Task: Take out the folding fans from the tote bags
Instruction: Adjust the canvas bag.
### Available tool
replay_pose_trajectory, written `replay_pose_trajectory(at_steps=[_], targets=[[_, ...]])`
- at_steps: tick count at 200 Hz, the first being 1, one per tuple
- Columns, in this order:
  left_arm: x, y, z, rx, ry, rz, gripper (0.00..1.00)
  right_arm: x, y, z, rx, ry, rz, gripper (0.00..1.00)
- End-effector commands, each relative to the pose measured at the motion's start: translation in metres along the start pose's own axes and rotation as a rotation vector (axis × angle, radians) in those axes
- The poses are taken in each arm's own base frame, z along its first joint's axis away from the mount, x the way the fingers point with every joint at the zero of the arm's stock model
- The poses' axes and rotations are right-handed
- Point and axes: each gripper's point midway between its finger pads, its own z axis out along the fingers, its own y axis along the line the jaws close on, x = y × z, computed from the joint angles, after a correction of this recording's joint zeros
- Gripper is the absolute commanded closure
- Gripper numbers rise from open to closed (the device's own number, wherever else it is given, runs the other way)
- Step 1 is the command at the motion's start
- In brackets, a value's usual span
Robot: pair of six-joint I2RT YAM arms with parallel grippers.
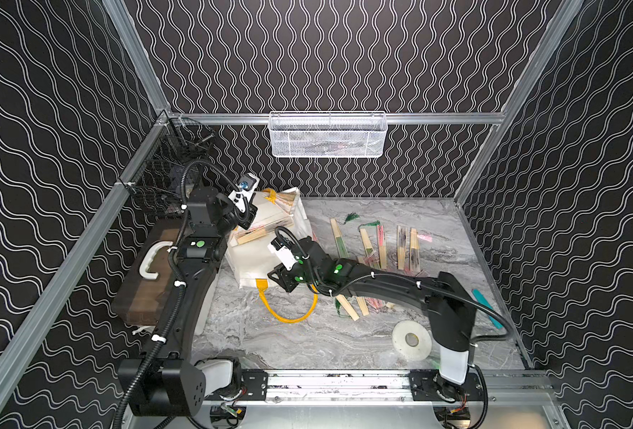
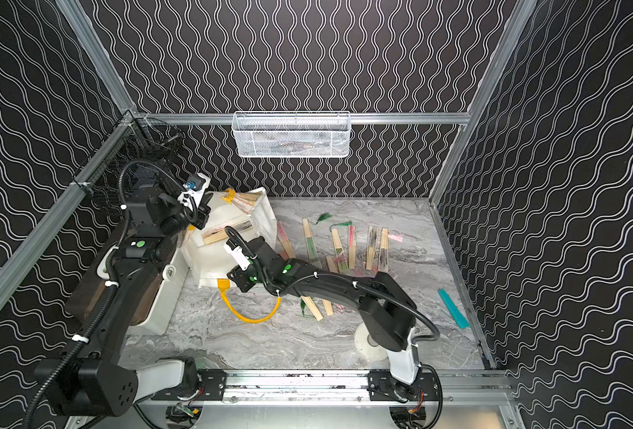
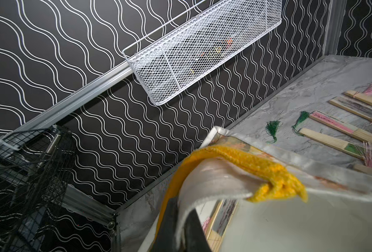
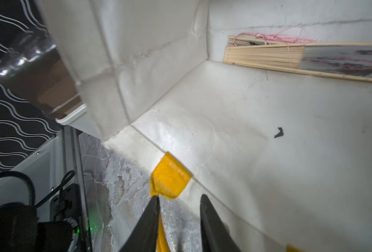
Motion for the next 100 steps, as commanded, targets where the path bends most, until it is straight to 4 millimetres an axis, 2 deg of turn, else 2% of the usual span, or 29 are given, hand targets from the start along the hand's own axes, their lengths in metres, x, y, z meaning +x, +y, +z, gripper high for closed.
replay_pose_trajectory(at_steps=[1, 27, 72, 100], targets=[[-0.017, 0.003, -0.006, -0.018, -0.076, 0.004, 1.0, 0.007, -0.013, 0.023, 0.047, 0.035, 0.059, 0.69], [-0.014, -0.004, -0.012, -0.005, -0.091, 0.016, 1.0, 0.008, -0.037, 0.04, 0.139, 0.052, 0.097, 0.7], [-0.013, -0.011, -0.014, 0.025, -0.09, -0.009, 1.0, 0.019, -0.066, 0.053, 0.195, 0.084, 0.15, 0.69], [-0.018, -0.016, -0.019, 0.041, -0.115, -0.061, 1.0, 0.02, -0.081, 0.061, 0.252, 0.072, 0.198, 0.59]])
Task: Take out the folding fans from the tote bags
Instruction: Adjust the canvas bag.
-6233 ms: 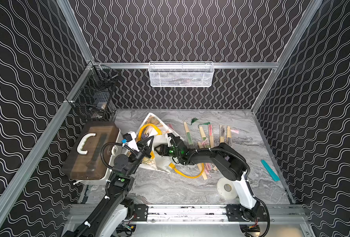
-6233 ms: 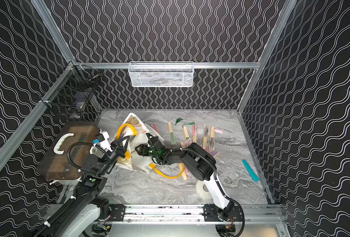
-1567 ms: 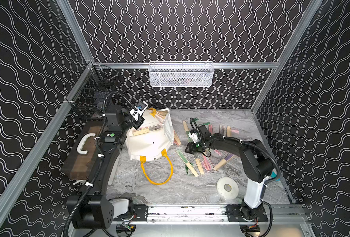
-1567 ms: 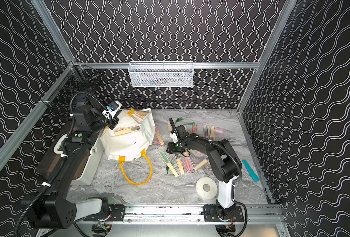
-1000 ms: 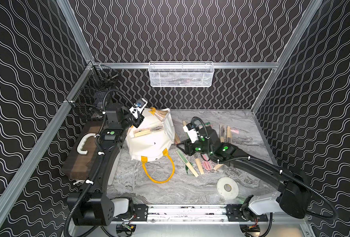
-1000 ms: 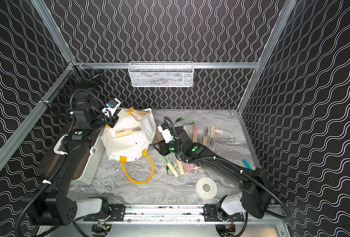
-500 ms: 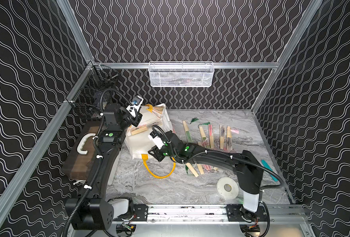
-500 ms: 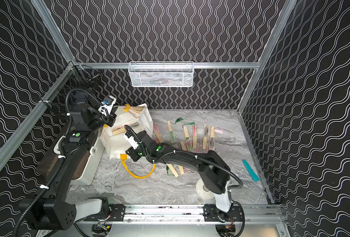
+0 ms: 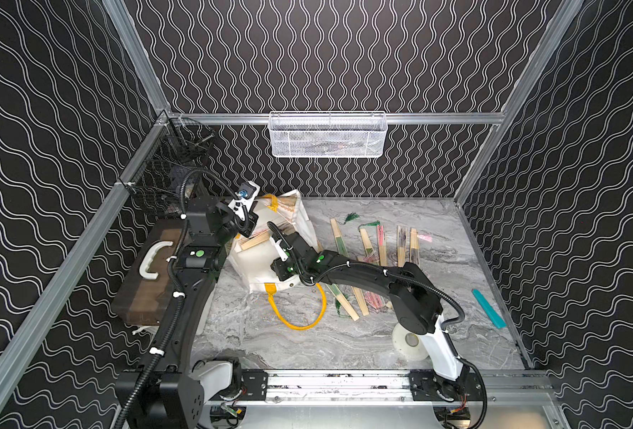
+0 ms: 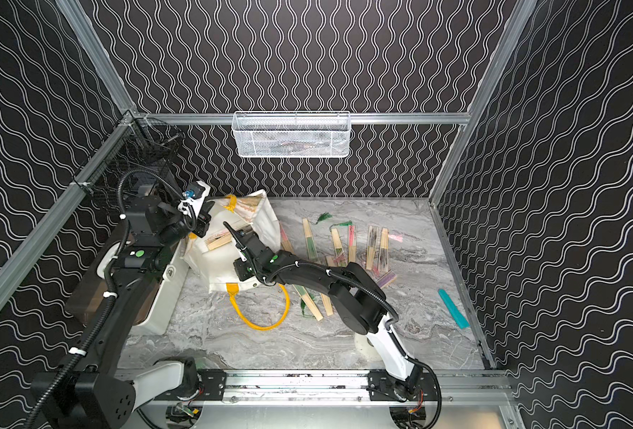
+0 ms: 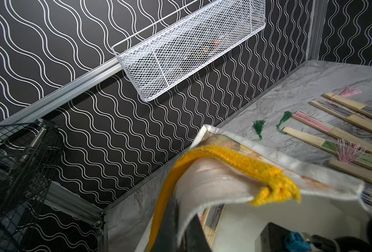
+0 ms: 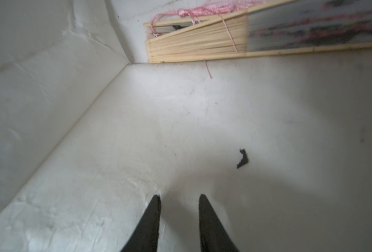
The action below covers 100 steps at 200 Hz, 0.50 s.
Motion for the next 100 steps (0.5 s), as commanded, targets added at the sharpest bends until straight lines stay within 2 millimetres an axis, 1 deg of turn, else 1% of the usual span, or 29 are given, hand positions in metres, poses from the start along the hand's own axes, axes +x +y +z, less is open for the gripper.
replay_pose_trajectory(at_steps=[1, 11, 25, 35, 44, 46, 49, 58, 61, 68, 71, 74, 80, 85, 91, 100], targets=[[-0.026, 0.001, -0.006, -0.003, -0.103, -0.016, 1.0, -0.003, -0.012, 0.007, 0.062, -0.011, 0.058, 0.59], [-0.028, -0.003, -0.009, 0.012, -0.111, -0.04, 1.0, -0.007, -0.019, 0.01, 0.085, -0.02, 0.079, 0.54], [-0.034, -0.014, -0.016, 0.045, -0.142, -0.072, 1.0, -0.012, -0.027, 0.013, 0.08, -0.04, 0.124, 0.51], [-0.04, -0.029, -0.021, 0.102, -0.181, -0.085, 1.0, -0.018, -0.036, 0.015, 0.047, -0.066, 0.188, 0.48], [-0.045, -0.036, -0.028, 0.134, -0.217, -0.093, 1.0, -0.024, -0.044, 0.014, 0.001, -0.092, 0.262, 0.47], [-0.049, -0.045, -0.029, 0.161, -0.232, -0.089, 1.0, -0.024, -0.045, 0.014, -0.015, -0.094, 0.281, 0.47], [-0.052, -0.051, -0.031, 0.187, -0.246, -0.087, 1.0, -0.026, -0.048, 0.014, -0.039, -0.105, 0.304, 0.47], [-0.061, -0.064, -0.042, 0.234, -0.293, -0.078, 1.0, -0.032, -0.053, 0.008, -0.116, -0.136, 0.375, 0.46], [-0.065, -0.067, -0.046, 0.245, -0.311, -0.076, 1.0, -0.037, -0.054, 0.005, -0.143, -0.157, 0.39, 0.45], [-0.068, -0.074, -0.054, 0.268, -0.339, -0.067, 1.0, -0.046, -0.056, -0.004, -0.187, -0.202, 0.41, 0.43], [-0.069, -0.077, -0.058, 0.277, -0.35, -0.064, 1.0, -0.045, -0.058, -0.007, -0.197, -0.207, 0.416, 0.43], [-0.069, -0.08, -0.061, 0.285, -0.356, -0.063, 1.0, -0.051, -0.059, -0.011, -0.21, -0.231, 0.416, 0.41], [-0.07, -0.082, -0.067, 0.286, -0.373, -0.055, 1.0, -0.052, -0.061, -0.017, -0.217, -0.251, 0.422, 0.39], [-0.068, -0.083, -0.07, 0.277, -0.379, -0.048, 1.0, -0.054, -0.065, -0.021, -0.223, -0.267, 0.428, 0.38], [-0.063, -0.081, -0.07, 0.251, -0.373, -0.037, 1.0, -0.055, -0.07, -0.024, -0.23, -0.278, 0.445, 0.36], [-0.052, -0.074, -0.062, 0.198, -0.342, -0.044, 1.0, -0.057, -0.075, -0.026, -0.267, -0.283, 0.478, 0.35]])
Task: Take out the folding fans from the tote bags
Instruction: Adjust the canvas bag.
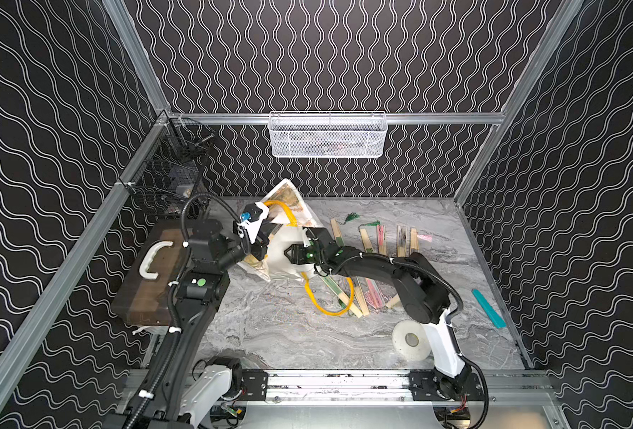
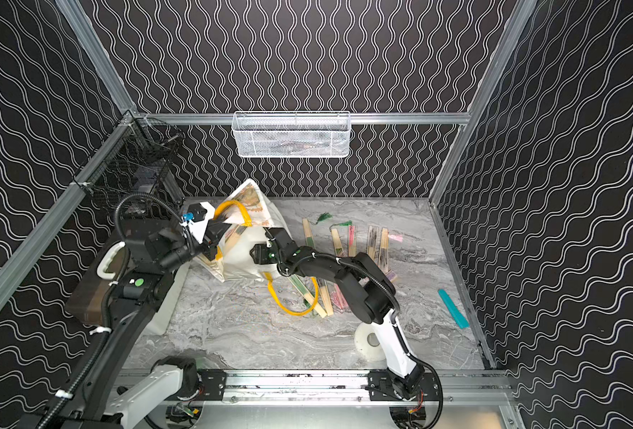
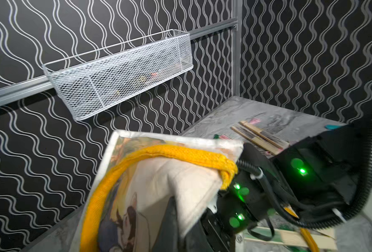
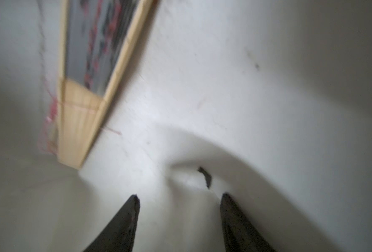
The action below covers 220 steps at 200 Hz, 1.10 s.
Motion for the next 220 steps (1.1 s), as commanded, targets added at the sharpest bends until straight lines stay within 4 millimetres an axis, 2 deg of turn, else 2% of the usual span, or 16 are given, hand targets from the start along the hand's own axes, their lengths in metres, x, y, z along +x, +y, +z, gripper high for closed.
replay_pose_trajectory(at_steps=[1, 21, 44, 77, 101, 125, 142, 161, 188, 204, 220], targets=[[-0.03, 0.008, -0.006, -0.058, -0.137, 0.096, 1.0, -0.032, 0.019, -0.012, -0.186, -0.089, 0.108, 0.35], [-0.023, 0.005, 0.003, -0.009, -0.113, 0.073, 1.0, -0.034, 0.023, -0.01, -0.271, -0.047, 0.162, 0.34], [-0.017, 0.013, 0.016, -0.012, -0.099, 0.037, 1.0, -0.03, 0.034, -0.011, -0.303, -0.033, 0.156, 0.33], [-0.032, 0.007, 0.014, 0.029, -0.163, 0.036, 1.0, -0.029, 0.026, 0.0, -0.263, -0.027, 0.19, 0.32], [-0.045, -0.009, 0.006, 0.108, -0.209, 0.042, 1.0, -0.028, 0.011, 0.011, -0.177, -0.019, 0.244, 0.31], [-0.055, -0.029, -0.003, 0.206, -0.267, 0.04, 1.0, -0.023, -0.012, 0.019, -0.046, -0.016, 0.283, 0.29], [-0.061, -0.044, -0.009, 0.303, -0.297, 0.031, 1.0, -0.022, -0.012, 0.02, -0.076, -0.032, 0.286, 0.28], [-0.067, -0.062, -0.017, 0.425, -0.316, 0.015, 1.0, -0.03, -0.008, 0.02, -0.091, -0.058, 0.272, 0.28], [-0.072, -0.077, -0.029, 0.506, -0.338, 0.018, 1.0, -0.044, -0.006, 0.014, -0.077, -0.106, 0.26, 0.39], [-0.068, -0.075, -0.028, 0.469, -0.311, 0.029, 1.0, -0.048, -0.005, 0.009, -0.068, -0.119, 0.248, 0.45], [-0.06, -0.069, -0.025, 0.412, -0.272, 0.049, 1.0, -0.047, -0.005, 0.006, -0.065, -0.12, 0.236, 0.58]])
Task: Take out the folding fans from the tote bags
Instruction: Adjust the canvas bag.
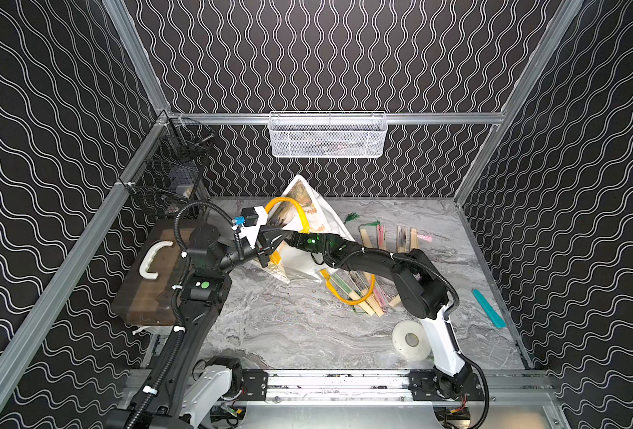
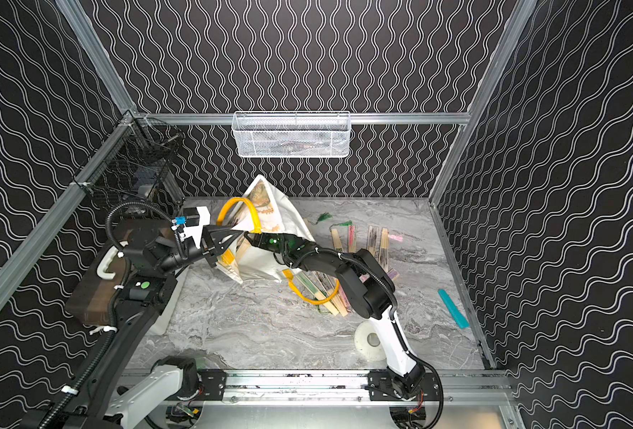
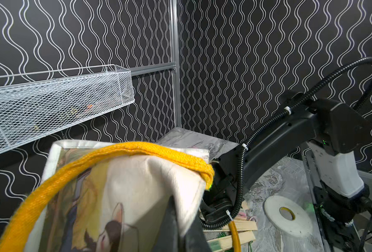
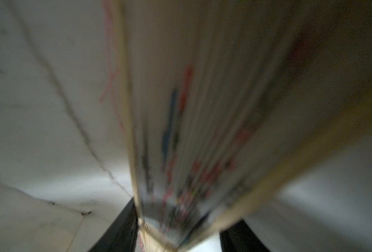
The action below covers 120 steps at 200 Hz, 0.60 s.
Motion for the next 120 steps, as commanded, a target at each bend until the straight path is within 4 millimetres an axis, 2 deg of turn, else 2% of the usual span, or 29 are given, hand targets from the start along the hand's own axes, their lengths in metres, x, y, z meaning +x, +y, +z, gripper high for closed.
replay_pose_trajectory(at_steps=[1, 12, 31, 97, 105, 109, 120], targets=[[-0.024, -0.025, -0.006, 0.094, -0.053, 0.179, 1.0, 0.001, -0.027, -0.005, 0.117, -0.017, 0.012, 0.58], [-0.021, -0.02, -0.006, 0.065, -0.034, 0.191, 1.0, 0.001, -0.027, -0.008, 0.119, -0.018, 0.006, 0.68], [-0.016, -0.014, -0.005, 0.035, 0.0, 0.207, 1.0, -0.002, -0.022, -0.014, 0.112, -0.024, -0.014, 0.77], [0.004, 0.014, -0.009, -0.122, 0.134, 0.278, 1.0, -0.015, 0.011, -0.046, 0.052, -0.062, -0.095, 0.84], [0.004, 0.018, -0.01, -0.143, 0.147, 0.291, 1.0, -0.011, 0.009, -0.047, 0.053, -0.052, -0.101, 0.84], [0.005, 0.02, -0.01, -0.154, 0.152, 0.296, 1.0, -0.017, 0.023, -0.054, 0.029, -0.066, -0.11, 0.84], [0.005, 0.029, -0.011, -0.199, 0.163, 0.304, 1.0, -0.017, 0.029, -0.059, 0.014, -0.063, -0.123, 0.84]])
